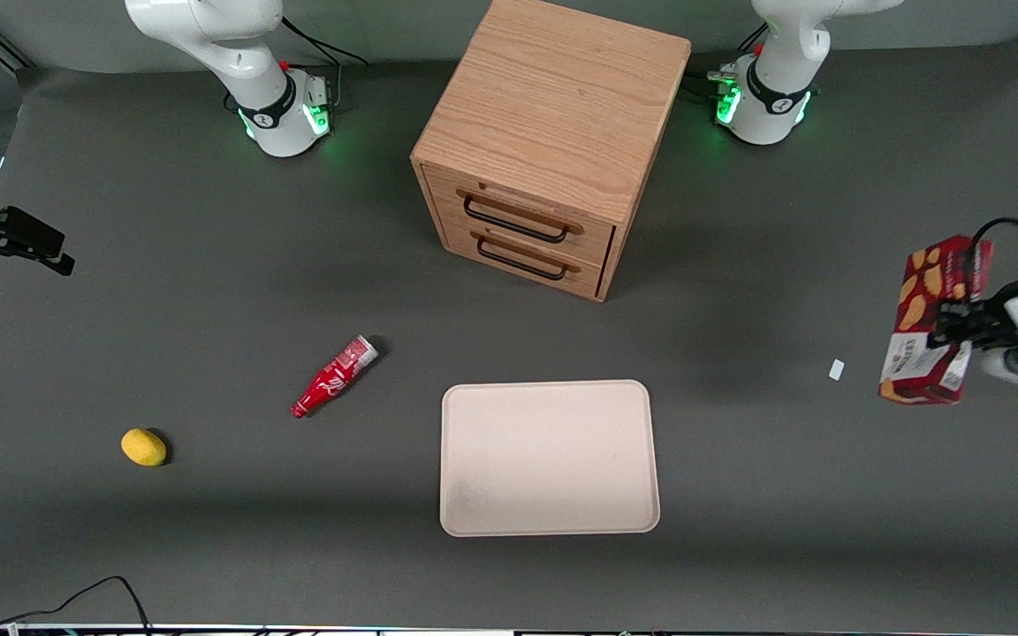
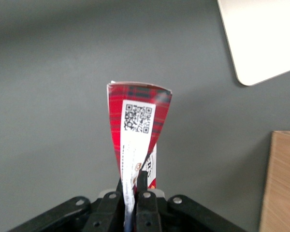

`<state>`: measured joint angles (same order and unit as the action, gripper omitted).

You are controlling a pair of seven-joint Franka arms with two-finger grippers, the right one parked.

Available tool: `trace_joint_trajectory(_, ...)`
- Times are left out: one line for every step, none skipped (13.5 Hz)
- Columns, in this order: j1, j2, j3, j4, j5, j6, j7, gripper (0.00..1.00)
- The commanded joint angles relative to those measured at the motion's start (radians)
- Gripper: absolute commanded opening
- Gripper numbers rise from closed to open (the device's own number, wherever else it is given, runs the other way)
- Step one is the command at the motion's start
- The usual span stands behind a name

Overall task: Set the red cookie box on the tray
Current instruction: 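Lift the box and carry it over the cream tray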

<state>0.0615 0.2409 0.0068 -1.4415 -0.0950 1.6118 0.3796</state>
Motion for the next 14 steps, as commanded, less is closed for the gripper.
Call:
trace_joint_trajectory(-0.07,0.034,0.002,0.147,0.02,-0.099,-0.109,0.0)
trace_joint_trajectory(-0.116,0.037,0.002,0.153,0.038,-0.096,-0.176,0.0)
trace_joint_trajectory(-0.17,0.046,0.001,0.164,0.047,-0.083,-0.271,0.0)
trace_joint_trajectory(-0.222,0.078,0.001,0.203,0.049,-0.075,-0.363,0.0)
trace_joint_trajectory(-0.27,0.131,0.002,0.275,0.049,-0.073,-0.443,0.0)
trace_joint_trajectory(-0.313,0.199,0.002,0.359,0.049,-0.073,-0.512,0.0)
trace_joint_trajectory(-0.351,0.274,0.002,0.441,0.049,-0.072,-0.584,0.0)
trace_joint_trajectory(-0.385,0.341,0.002,0.504,0.049,-0.053,-0.64,0.0)
trace_joint_trajectory(-0.419,0.394,0.005,0.53,0.051,-0.009,-0.681,0.0)
trace_joint_trajectory(-0.451,0.431,0.009,0.532,0.063,0.052,-0.724,0.0)
trace_joint_trajectory(-0.478,0.464,0.009,0.53,0.093,0.11,-0.76,0.0)
trace_joint_trajectory(-0.5,0.503,0.009,0.53,0.118,0.158,-0.795,0.0)
trace_joint_trajectory(-0.509,0.538,0.01,0.53,0.129,0.204,-0.826,0.0)
trace_joint_trajectory(-0.511,0.569,0.009,0.53,0.129,0.239,-0.844,0.0)
